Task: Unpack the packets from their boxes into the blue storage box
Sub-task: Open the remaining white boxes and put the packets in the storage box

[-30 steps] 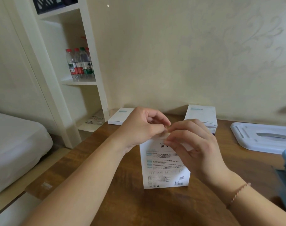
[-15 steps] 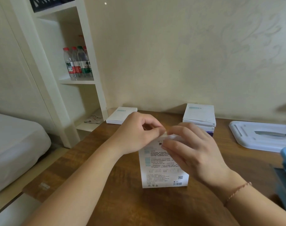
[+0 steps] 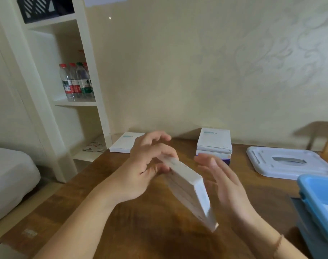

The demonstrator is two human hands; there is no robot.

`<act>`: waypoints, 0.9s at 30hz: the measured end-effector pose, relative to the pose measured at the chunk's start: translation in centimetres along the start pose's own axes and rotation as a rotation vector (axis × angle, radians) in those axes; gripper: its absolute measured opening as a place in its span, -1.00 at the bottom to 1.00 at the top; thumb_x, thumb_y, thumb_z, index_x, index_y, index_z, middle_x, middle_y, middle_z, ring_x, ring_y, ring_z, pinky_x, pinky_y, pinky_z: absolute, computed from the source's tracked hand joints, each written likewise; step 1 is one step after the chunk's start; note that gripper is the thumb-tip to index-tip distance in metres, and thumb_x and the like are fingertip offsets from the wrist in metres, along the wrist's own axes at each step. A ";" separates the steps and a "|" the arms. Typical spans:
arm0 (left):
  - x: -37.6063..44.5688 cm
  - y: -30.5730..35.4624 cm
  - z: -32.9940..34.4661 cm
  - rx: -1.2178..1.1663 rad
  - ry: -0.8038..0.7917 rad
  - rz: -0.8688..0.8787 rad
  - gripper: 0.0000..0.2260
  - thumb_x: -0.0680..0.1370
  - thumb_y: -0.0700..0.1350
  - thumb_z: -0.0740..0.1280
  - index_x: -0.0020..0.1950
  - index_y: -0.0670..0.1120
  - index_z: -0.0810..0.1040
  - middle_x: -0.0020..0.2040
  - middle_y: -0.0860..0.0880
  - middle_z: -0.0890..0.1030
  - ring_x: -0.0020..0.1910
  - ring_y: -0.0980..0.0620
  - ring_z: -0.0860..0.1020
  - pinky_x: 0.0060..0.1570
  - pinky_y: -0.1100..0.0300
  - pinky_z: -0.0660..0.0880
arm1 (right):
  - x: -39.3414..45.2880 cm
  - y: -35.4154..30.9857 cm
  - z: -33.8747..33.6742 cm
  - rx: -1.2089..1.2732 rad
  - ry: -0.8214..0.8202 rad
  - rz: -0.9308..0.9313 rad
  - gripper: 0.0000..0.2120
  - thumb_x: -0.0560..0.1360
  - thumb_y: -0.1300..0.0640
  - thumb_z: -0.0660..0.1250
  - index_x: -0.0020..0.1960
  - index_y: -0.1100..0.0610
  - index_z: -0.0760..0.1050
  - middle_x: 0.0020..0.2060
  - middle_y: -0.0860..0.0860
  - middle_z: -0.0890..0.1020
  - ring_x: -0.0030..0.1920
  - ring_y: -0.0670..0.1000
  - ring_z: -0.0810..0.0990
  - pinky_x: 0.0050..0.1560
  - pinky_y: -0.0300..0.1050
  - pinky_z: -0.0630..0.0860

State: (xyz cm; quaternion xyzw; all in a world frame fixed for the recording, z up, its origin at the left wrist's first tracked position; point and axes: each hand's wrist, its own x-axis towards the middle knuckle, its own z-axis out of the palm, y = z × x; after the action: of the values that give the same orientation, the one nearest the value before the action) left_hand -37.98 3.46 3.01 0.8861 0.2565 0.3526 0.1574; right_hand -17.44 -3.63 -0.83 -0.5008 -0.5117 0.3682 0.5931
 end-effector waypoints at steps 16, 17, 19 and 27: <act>7.2 -6.8 9.0 -0.808 0.229 -0.290 -0.50 0.48 0.34 0.31 0.36 0.18 0.43 0.39 0.22 0.48 0.35 0.25 0.44 0.20 0.39 0.43 | 7.7 4.0 -2.5 0.071 0.723 0.170 -0.76 0.44 -0.02 0.48 0.05 0.04 0.60 -0.09 0.03 0.71 -0.11 0.01 0.67 -0.15 -0.02 0.64; 7.9 -7.2 10.1 -0.698 0.125 -0.246 -0.41 0.41 0.35 0.39 0.38 0.22 0.39 0.41 0.29 0.42 0.38 0.33 0.37 0.20 0.46 0.37 | 9.0 4.0 -2.7 0.026 0.794 0.128 -0.77 0.45 -0.04 0.46 0.04 0.05 0.61 -0.08 0.01 0.70 -0.12 -0.05 0.65 -0.15 -0.06 0.62; 10.2 -8.0 11.8 -0.470 0.041 -0.180 -0.29 0.35 0.20 0.53 0.43 0.28 0.27 0.38 0.41 0.35 0.36 0.44 0.29 0.19 0.55 0.30 | 11.5 4.3 -3.3 -0.065 0.848 0.069 -0.73 0.47 -0.08 0.41 0.06 0.07 0.62 -0.08 -0.04 0.68 -0.12 -0.15 0.60 -0.17 -0.21 0.52; 18.0 -13.2 15.8 -0.370 -0.055 -0.295 -0.36 0.50 -0.09 0.49 0.47 0.15 0.25 0.19 0.39 0.41 0.07 0.68 0.32 -0.09 0.69 0.30 | 16.3 9.0 -5.4 -0.262 0.541 0.063 -0.50 0.38 0.25 0.45 0.19 -0.16 0.41 0.00 -0.28 0.56 0.01 -0.21 0.53 -0.19 -0.42 0.38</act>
State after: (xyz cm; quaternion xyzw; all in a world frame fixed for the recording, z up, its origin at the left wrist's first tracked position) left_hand -20.28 22.92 -4.36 0.8043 0.3097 0.3428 0.3738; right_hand -8.13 12.69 -5.60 -0.6686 -0.3625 0.1706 0.6265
